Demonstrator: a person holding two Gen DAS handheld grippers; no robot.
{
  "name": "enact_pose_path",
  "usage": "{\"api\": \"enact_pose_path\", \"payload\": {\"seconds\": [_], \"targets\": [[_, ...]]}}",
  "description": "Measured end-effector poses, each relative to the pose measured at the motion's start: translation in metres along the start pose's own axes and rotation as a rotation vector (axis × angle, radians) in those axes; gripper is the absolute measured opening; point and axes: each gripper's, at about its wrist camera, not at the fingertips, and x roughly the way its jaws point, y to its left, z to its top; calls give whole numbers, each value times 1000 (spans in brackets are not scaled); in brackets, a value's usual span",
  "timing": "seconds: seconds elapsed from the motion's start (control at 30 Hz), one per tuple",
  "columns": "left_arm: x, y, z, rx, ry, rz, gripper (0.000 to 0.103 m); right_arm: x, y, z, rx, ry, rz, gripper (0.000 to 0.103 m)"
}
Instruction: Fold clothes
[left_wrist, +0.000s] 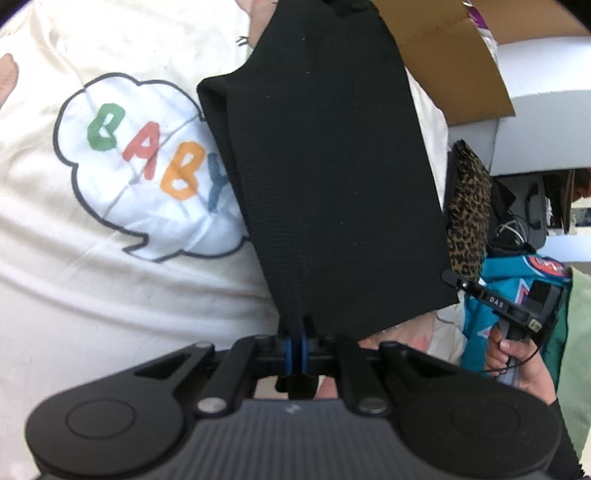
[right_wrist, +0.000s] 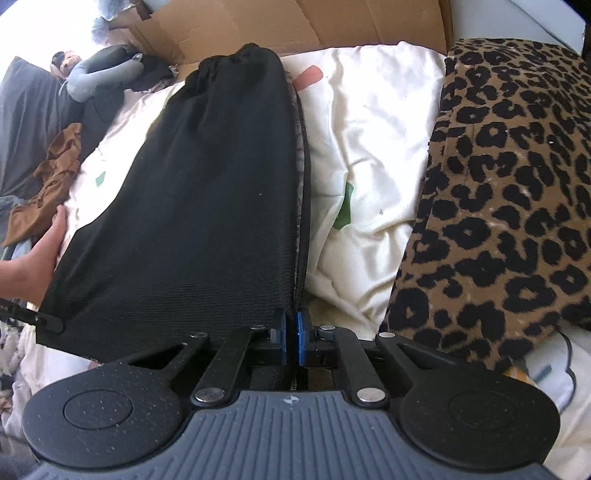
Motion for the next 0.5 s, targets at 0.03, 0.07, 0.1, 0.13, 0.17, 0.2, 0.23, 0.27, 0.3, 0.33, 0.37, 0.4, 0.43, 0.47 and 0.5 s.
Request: {"api": "enact_pose_path", "payload": {"seconds": [0.03,0.07,0.1,0.13,0.17,0.2,0.23,0.27,0.3,0.33,0.37,0.4,0.43,0.47,0.5], "targets": [[-1,-3,-2,8,5,-1,5,-4,0,-2,2,7,4,3],[-2,-6,-5,15,11,-2,5,-8,1,-4,2,13,7,3],[-4,-9,-8,21,15,-3,5,-12,2,-6,3,19,10,3],[-6,-10,-11,27,20,-4,5,-17,2,-9,4,27,11,3],[-6,-13,-13,30,24,-5,5,-21,2,-12,8,34,13,3],[-6,-15,-16,32,28,-6,5,-25,2,-16,18,36,14,3],[-5,-16,-19,35,32,-5,5,-29,1,-20,28,38,15,3],[-4,-18,-21,37,36,-3,5,-33,0,-25,40,39,16,3],[-3,-20,-23,39,40,0,5,-36,-1,-30,56,38,18,3],[-3,-20,-27,39,46,4,5,-39,-2,-36,70,40,19,3],[-2,-20,-30,38,52,8,5,-41,-2,-41,81,42,21,3],[2,-24,-31,35,57,13,5,-43,-2,-47,92,45,22,3],[5,-27,-31,33,63,17,5,-44,-1,-52,101,47,24,3],[4,-27,-34,34,72,21,5,-45,0,-57,111,49,26,3],[3,-27,-37,38,81,24,5,-47,1,-63,120,51,27,3]]}}
